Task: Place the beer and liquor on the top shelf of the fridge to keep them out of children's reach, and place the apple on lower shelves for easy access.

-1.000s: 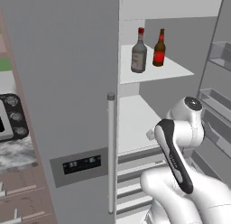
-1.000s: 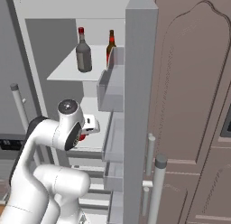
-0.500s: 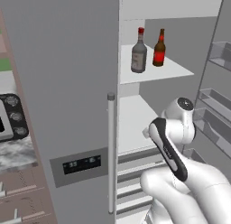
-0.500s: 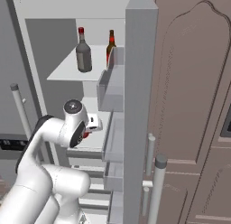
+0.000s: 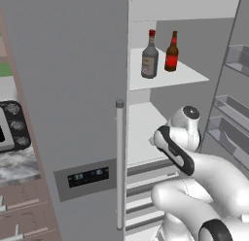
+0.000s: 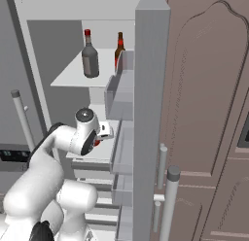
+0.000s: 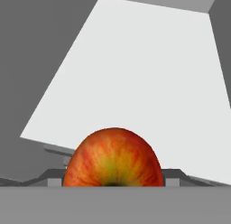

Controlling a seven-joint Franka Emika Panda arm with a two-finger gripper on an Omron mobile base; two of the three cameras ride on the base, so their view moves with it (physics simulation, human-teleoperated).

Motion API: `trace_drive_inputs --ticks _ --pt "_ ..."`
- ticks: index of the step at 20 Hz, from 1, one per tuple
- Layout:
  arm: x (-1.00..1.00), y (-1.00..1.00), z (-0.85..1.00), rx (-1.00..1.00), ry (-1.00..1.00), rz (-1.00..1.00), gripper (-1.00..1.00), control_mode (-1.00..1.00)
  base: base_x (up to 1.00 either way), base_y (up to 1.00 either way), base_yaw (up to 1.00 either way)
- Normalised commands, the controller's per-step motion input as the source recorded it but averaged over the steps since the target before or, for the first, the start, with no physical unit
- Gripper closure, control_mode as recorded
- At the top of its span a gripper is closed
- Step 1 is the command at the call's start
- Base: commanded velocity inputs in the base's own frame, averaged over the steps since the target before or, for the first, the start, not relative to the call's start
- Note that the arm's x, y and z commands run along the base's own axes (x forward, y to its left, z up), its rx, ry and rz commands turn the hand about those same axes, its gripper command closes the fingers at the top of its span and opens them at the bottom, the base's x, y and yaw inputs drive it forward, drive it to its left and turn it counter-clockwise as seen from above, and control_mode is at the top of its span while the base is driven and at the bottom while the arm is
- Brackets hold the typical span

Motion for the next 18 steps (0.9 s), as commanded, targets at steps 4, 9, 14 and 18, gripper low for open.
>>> trace_drive_inputs --ticks 4,9,14,18 --pt "0.38 0.00 -0.35 0.00 0.00 0.00 1.00 -1.00 0.00 0.00 0.00" --pt "0.39 -0.05 -0.36 0.00 0.00 0.00 1.00 -1.00 0.00 0.00 0.00" --pt "0.44 -0.04 -0.31 0.00 0.00 0.00 1.00 -1.00 0.00 0.00 0.00" --pt "0.50 -0.06 -0.19 0.00 0.00 0.00 1.00 -1.00 0.00 0.00 0.00"
